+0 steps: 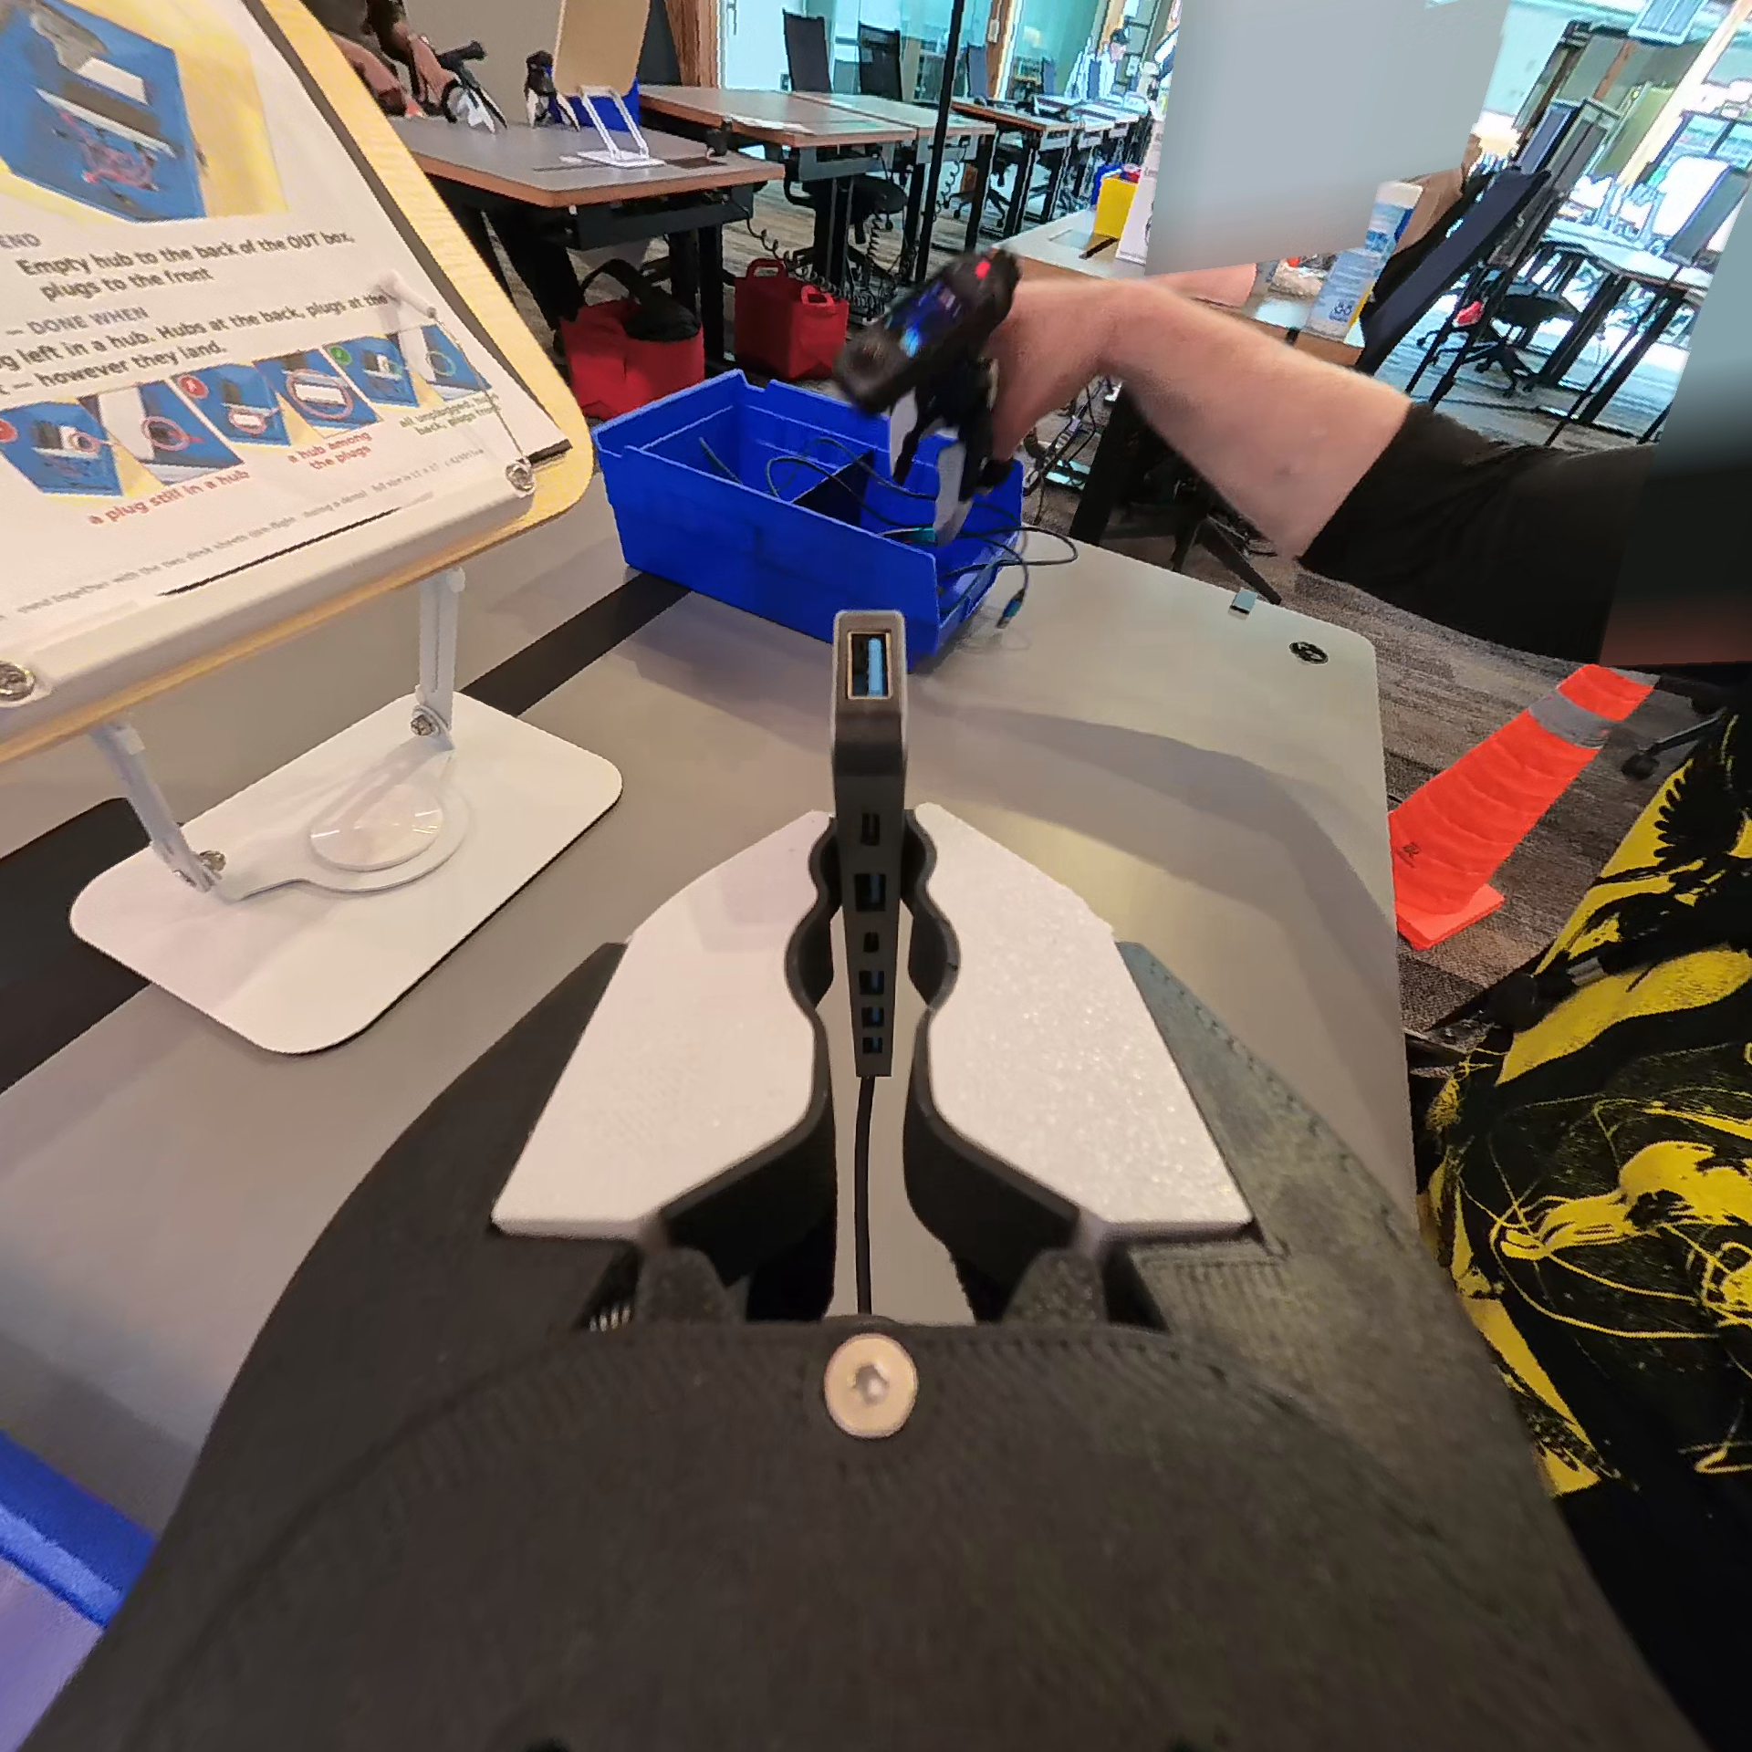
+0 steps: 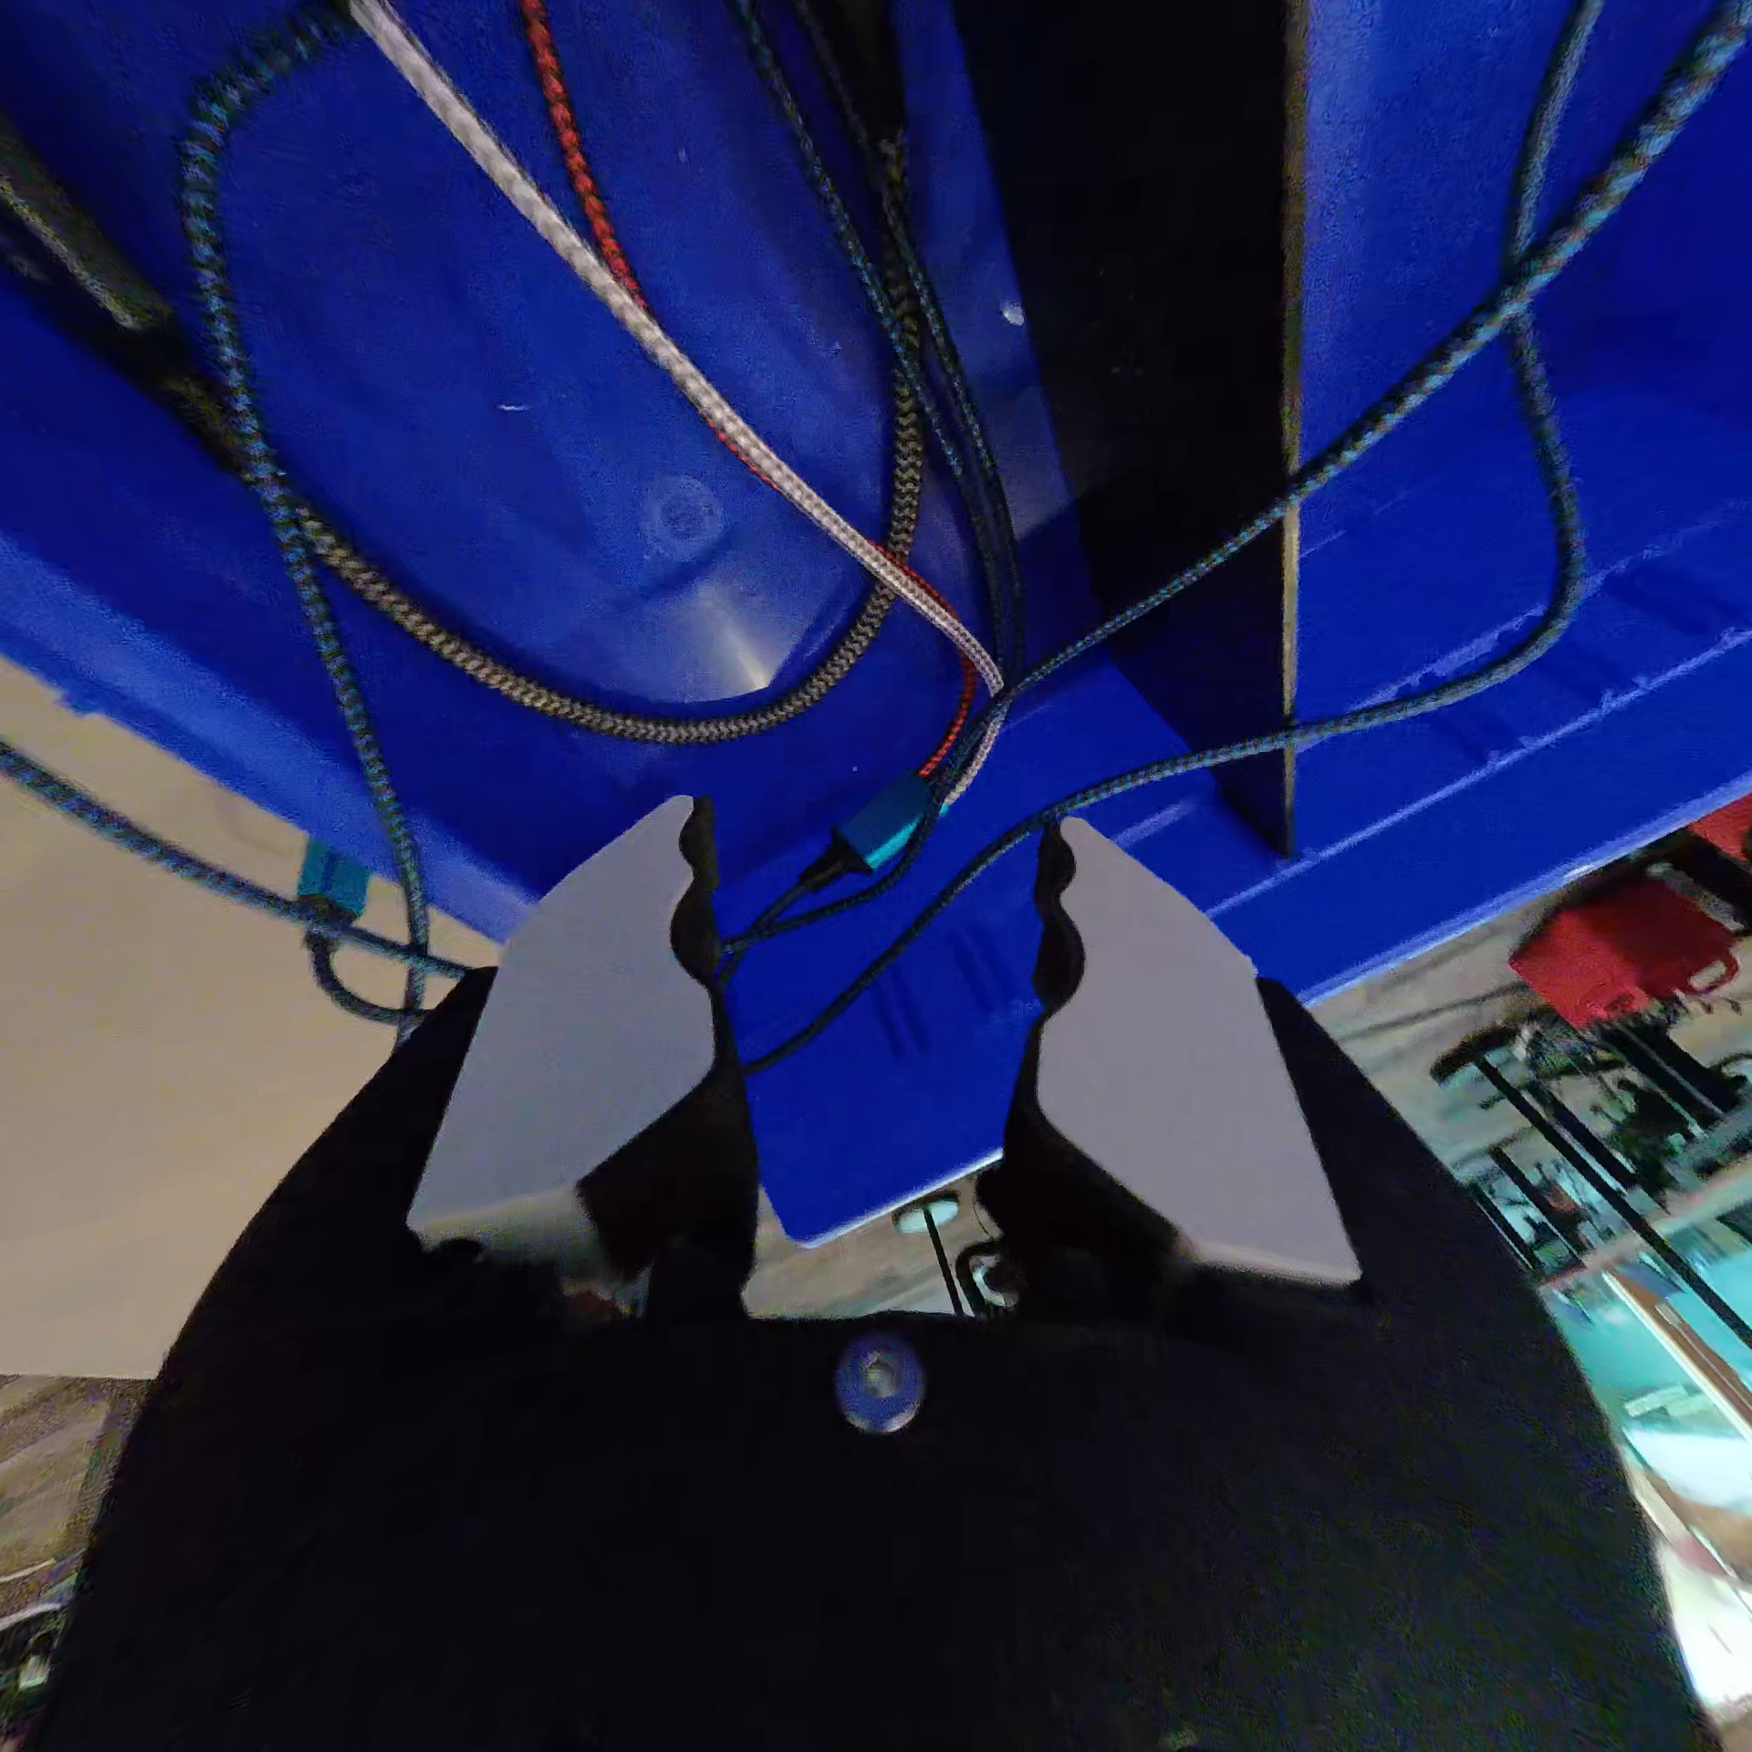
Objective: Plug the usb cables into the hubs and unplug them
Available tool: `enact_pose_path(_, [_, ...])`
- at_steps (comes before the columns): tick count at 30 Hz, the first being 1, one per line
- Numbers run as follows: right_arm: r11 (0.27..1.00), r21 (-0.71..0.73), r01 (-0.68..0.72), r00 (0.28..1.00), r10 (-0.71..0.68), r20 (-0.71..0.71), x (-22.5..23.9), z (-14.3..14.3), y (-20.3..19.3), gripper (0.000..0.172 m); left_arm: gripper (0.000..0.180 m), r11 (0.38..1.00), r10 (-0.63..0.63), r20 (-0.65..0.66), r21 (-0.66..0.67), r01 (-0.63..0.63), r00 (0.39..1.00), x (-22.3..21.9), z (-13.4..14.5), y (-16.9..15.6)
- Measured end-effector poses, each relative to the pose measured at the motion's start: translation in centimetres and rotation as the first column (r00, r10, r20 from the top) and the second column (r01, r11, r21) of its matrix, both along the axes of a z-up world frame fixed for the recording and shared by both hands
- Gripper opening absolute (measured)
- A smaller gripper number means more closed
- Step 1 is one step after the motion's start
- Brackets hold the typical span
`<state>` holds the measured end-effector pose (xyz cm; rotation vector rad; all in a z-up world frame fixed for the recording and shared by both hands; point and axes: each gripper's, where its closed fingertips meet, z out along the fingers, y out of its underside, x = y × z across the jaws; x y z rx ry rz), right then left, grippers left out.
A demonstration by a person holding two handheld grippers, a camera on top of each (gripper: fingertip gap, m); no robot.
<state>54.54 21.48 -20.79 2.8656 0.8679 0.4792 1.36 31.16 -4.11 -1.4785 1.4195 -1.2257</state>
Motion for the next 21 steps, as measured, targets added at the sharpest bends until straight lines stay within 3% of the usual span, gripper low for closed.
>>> enact_pose_path(3, [0.999, 0.045, 0.023, 0.995, -0.019, -0.093, -0.6, 2.4, 0.3, 0.068, 0.011, 1.000, 0.004, -0.004, -0.001, -0.004, 1.000, -0.1, -0.1, 0.1])
enact_pose_path(7, [0.954, 0.288, 0.088, 0.981, -0.033, -0.191, 0.1, 5.4, 6.0, 0.070, 0.011, 1.000, 0.007, -0.002, 0.002, -0.007, 1.000, -0.1, 0.0, 0.1])
enact_pose_path(11, [0.939, 0.281, 0.200, 0.944, -0.109, -0.310, 0.9, 3.3, 10.0, 0.087, 0.011, 1.000, 0.004, -0.010, 0.000, -0.004, 1.000, -0.1, -0.2, 0.0])
enact_pose_path(14, [0.932, 0.144, 0.334, 0.861, -0.239, -0.449, 0.9, 0.7, 10.6, 0.096, 0.011, 1.000, 0.003, -0.011, -0.005, -0.003, 1.000, -0.1, -0.3, 0.0])
enact_pose_path(17, [0.898, 0.079, 0.432, 0.758, -0.315, -0.571, 0.6, 0.0, 11.2, 0.101, 0.011, 1.000, 0.007, -0.013, -0.010, -0.007, 1.000, -0.3, -0.5, 0.4])
enact_pose_path(19, [0.868, 0.060, 0.493, 0.654, -0.325, -0.684, 0.0, 0.7, 11.9, 0.076, 0.011, 1.000, 0.009, -0.009, -0.020, -0.010, 1.000, -0.4, -0.6, 0.7])
enact_pose_path(21, [0.833, 0.089, 0.546, 0.591, -0.308, -0.745, 0.2, 1.4, 13.1, 0.066, 0.011, 1.000, 0.012, -0.014, -0.025, -0.012, 1.000, -0.4, -0.8, 0.9])
